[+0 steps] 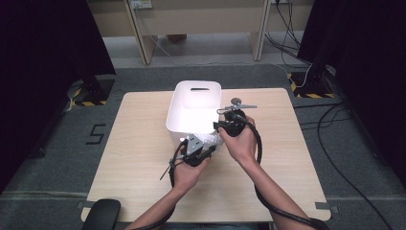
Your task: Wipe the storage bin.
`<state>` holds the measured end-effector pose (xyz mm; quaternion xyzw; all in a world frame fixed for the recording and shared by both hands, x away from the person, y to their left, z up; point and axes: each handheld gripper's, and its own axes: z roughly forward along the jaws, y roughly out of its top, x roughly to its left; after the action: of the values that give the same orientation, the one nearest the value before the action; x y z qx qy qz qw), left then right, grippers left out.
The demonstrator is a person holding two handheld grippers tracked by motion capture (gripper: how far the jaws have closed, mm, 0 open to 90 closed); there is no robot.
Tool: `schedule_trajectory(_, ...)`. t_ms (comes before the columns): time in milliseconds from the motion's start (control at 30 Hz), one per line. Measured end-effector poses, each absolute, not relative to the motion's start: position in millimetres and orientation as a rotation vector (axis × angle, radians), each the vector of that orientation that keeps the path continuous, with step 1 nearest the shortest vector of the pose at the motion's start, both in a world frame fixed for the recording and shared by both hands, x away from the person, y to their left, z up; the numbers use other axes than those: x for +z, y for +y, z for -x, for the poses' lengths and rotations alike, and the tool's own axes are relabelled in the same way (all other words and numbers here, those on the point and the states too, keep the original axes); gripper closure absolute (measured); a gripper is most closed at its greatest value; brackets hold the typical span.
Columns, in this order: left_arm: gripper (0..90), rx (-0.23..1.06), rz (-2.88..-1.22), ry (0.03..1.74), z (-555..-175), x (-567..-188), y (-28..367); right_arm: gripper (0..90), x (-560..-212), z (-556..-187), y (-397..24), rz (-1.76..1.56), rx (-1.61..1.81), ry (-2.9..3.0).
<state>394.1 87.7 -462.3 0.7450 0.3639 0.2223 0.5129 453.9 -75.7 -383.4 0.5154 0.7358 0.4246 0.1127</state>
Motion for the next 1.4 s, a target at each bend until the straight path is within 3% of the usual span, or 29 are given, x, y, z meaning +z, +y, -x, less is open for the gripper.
schedule_trajectory(1133, 75.2, 0.513, -1.889, 0.925, -399, -508, 86, 73.6, -383, -454, -76, -1.513, 1.248, 2.156)
schedule_trajectory(1400, 75.1, 0.47, -1.878, 0.949, -388, -493, 112, 63.9, -383, -457, -75, -1.531, 1.24, 2.147)
